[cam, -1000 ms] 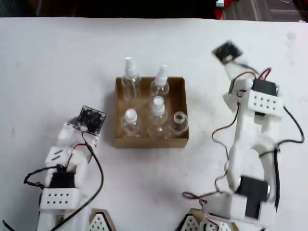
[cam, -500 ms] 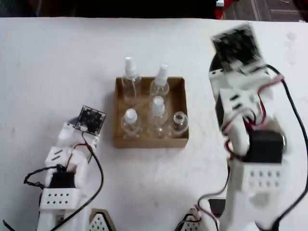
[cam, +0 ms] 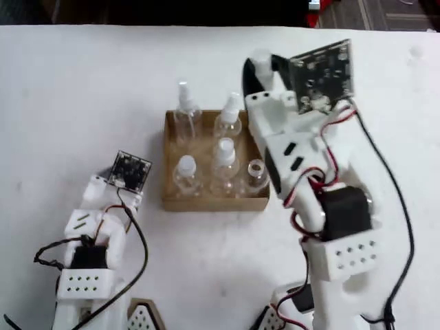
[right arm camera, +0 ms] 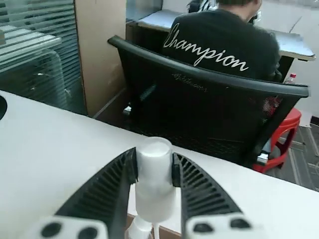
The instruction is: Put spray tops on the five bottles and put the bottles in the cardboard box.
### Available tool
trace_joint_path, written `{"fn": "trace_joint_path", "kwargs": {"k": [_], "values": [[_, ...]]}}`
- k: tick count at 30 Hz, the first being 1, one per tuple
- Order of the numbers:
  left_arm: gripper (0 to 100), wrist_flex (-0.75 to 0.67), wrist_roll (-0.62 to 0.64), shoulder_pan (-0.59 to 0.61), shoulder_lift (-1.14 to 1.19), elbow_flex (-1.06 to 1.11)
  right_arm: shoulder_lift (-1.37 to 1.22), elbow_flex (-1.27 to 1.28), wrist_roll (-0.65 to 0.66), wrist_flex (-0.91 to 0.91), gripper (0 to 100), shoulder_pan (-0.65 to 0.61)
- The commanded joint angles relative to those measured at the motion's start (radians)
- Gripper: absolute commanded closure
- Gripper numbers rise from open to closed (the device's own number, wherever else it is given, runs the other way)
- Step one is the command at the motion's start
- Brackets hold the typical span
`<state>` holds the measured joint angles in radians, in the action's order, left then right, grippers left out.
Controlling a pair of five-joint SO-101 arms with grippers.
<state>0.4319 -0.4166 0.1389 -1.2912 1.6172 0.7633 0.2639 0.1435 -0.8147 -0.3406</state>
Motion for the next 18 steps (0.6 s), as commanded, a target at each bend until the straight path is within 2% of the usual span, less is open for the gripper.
{"fn": "trace_joint_path", "kwargs": {"k": [1,7,18], "values": [[97,-0.023,-0.009,-0.004,-0.015,-0.031,0.008,0.094,-0.011,0.142,98.3,-0.022],[97,-0.023,-0.009,-0.004,-0.015,-0.032,0.053,0.201,-0.006,0.209,98.3,-0.015],[97,-0.023,-0.009,-0.010,-0.015,-0.034,0.236,0.245,-0.011,0.091,98.3,-0.021]]}}
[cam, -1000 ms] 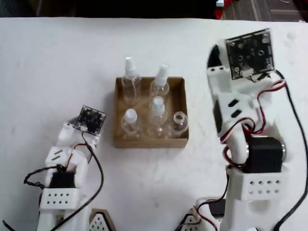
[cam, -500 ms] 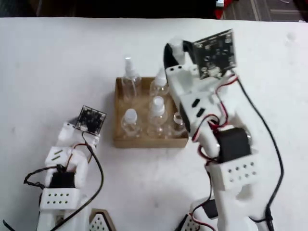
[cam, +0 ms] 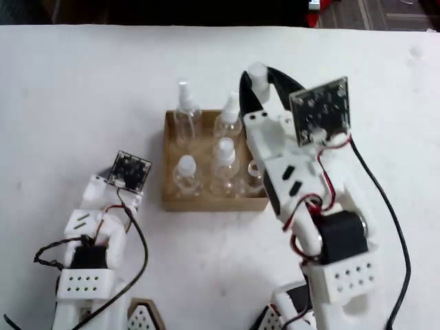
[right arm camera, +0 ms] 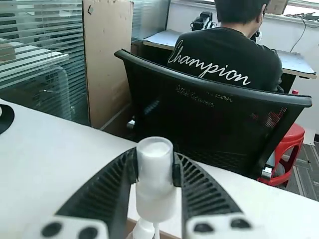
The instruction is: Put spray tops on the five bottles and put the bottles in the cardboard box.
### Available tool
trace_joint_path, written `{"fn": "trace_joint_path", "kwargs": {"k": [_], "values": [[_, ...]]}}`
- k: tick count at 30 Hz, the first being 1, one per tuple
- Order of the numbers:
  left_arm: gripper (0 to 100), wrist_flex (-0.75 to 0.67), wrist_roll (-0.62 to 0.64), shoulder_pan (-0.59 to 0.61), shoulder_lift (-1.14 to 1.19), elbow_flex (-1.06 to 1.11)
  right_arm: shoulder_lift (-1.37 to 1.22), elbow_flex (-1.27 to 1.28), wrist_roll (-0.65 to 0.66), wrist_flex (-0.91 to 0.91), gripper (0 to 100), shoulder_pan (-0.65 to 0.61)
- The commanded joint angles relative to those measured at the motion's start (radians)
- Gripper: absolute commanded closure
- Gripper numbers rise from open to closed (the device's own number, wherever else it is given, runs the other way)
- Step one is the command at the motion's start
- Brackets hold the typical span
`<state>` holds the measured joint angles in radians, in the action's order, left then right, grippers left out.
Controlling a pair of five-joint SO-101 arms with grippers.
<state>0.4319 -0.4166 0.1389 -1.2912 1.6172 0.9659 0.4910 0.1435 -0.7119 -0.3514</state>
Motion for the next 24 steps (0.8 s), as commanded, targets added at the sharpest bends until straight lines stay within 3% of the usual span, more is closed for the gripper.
{"fn": "trace_joint_path", "kwargs": {"k": [1,9,20,24], "values": [[97,-0.023,-0.009,-0.010,-0.015,-0.034,0.035,0.043,-0.011,-0.007,98.3,-0.010],[97,-0.023,-0.009,-0.007,-0.015,-0.034,0.064,0.192,-0.012,0.081,98.3,-0.012],[97,-0.023,-0.009,-0.010,-0.015,-0.034,0.306,0.450,-0.012,0.085,98.3,-0.012],[97,-0.023,-0.009,-0.010,-0.015,-0.034,0.409,0.612,-0.091,0.171,98.3,-0.004]]}}
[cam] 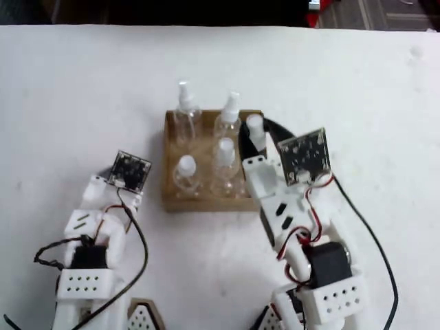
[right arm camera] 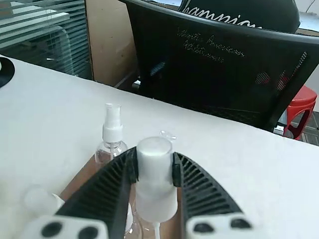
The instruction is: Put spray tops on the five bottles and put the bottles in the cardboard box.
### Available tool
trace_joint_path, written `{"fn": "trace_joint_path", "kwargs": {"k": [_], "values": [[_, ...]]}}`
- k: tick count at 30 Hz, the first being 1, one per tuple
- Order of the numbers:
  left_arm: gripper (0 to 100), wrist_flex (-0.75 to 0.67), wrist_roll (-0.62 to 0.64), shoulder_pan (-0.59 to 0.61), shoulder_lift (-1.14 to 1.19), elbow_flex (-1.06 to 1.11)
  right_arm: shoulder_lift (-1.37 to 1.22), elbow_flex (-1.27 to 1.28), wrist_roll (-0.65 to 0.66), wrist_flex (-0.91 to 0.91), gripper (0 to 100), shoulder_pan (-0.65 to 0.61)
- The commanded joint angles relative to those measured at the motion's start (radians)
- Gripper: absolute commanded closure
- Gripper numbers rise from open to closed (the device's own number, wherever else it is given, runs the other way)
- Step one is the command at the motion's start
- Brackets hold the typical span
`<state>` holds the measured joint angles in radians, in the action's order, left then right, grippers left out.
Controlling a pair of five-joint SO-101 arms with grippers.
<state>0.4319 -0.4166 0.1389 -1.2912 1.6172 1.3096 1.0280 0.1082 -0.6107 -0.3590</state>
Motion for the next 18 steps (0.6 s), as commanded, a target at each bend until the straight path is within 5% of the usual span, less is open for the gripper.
{"fn": "trace_joint_path", "kwargs": {"k": [1,7,18], "values": [[97,-0.023,-0.009,-0.010,-0.015,-0.034,0.090,0.124,-0.071,0.102,98.3,0.001],[97,-0.023,-0.009,-0.010,-0.015,-0.031,0.249,0.362,-0.074,0.294,98.3,0.004],[97,-0.023,-0.009,-0.010,-0.015,-0.031,0.489,0.549,-0.074,0.234,98.3,0.005]]}}
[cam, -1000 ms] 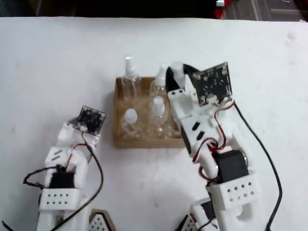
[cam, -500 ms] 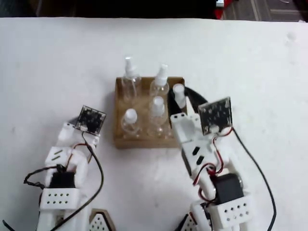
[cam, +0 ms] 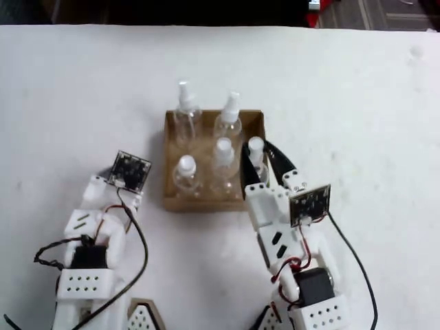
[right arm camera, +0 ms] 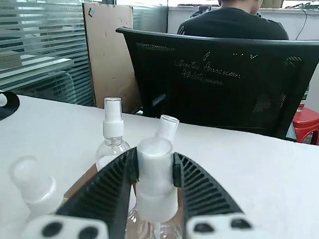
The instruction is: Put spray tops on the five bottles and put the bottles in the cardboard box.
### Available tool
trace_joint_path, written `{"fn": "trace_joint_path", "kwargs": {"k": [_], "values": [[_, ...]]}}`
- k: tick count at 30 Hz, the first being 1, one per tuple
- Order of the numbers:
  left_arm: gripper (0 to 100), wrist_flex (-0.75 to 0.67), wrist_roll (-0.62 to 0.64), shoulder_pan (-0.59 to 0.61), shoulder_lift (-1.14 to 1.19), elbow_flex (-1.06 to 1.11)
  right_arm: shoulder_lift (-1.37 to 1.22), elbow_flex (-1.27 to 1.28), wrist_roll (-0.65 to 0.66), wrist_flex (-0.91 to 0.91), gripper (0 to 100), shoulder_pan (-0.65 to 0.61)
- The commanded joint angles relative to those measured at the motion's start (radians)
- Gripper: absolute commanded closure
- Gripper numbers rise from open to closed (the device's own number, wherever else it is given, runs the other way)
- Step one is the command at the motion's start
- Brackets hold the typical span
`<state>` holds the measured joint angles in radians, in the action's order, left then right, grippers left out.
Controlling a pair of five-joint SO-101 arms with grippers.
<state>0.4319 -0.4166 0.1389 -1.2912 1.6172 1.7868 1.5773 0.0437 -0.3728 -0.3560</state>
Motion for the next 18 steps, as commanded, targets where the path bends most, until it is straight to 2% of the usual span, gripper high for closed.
{"fn": "trace_joint_path", "kwargs": {"k": [1,11,18], "values": [[97,-0.023,-0.009,-0.010,-0.015,-0.031,0.002,0.000,-0.009,-0.004,98.3,0.002],[97,-0.023,-0.009,-0.012,-0.015,-0.031,-0.001,-0.005,-0.009,-0.004,98.3,0.004],[97,-0.023,-0.009,-0.012,-0.015,-0.031,-0.001,-0.020,-0.012,-0.004,98.3,0.076]]}}
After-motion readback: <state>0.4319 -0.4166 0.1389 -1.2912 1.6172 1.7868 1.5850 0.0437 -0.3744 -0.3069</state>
